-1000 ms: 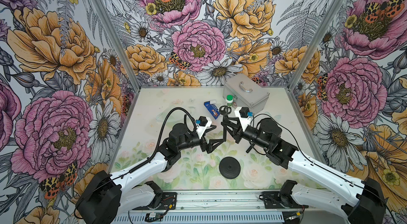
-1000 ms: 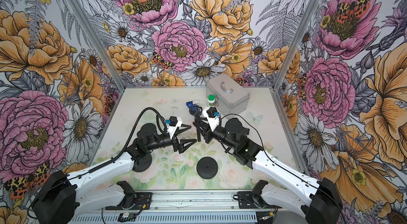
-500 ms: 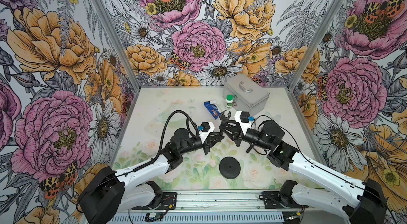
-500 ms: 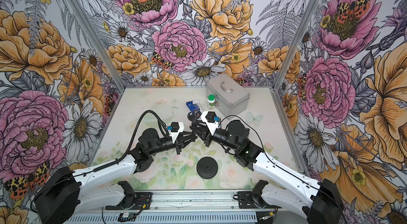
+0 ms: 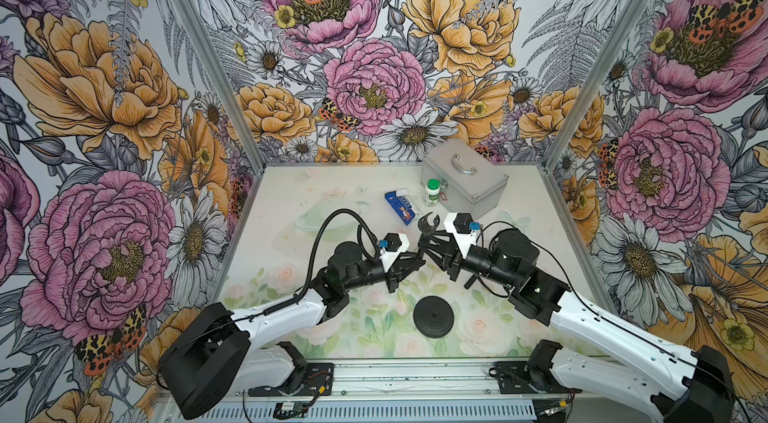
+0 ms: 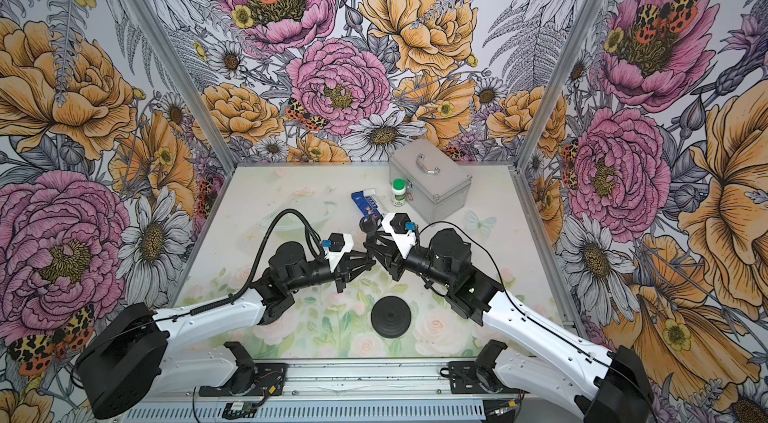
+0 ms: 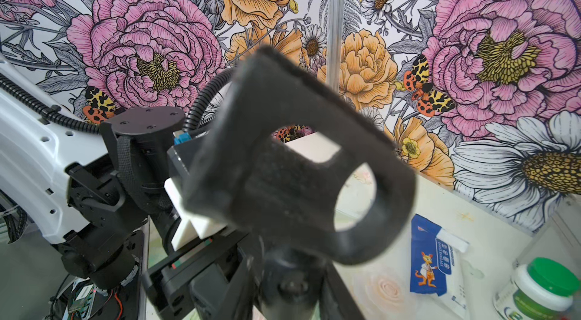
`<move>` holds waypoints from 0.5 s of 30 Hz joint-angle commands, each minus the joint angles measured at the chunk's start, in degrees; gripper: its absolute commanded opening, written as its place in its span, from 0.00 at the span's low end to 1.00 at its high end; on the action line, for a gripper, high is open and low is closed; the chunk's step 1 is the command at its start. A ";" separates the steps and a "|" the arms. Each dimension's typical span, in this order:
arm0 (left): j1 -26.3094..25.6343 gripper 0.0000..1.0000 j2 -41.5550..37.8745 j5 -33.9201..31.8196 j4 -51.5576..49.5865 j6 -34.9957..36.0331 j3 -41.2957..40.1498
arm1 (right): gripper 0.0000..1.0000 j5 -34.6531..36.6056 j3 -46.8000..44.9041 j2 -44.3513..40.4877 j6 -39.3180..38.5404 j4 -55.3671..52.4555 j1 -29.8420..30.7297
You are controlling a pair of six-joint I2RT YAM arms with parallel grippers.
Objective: Assemble a microphone stand
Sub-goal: Hold the microphone stand pole at the microphone stand base.
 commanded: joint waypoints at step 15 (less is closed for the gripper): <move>0.49 0.18 2.46 0.41 1.88 -1.54 1.46 | 0.12 -1.20 -1.29 0.35 0.75 2.63 -0.77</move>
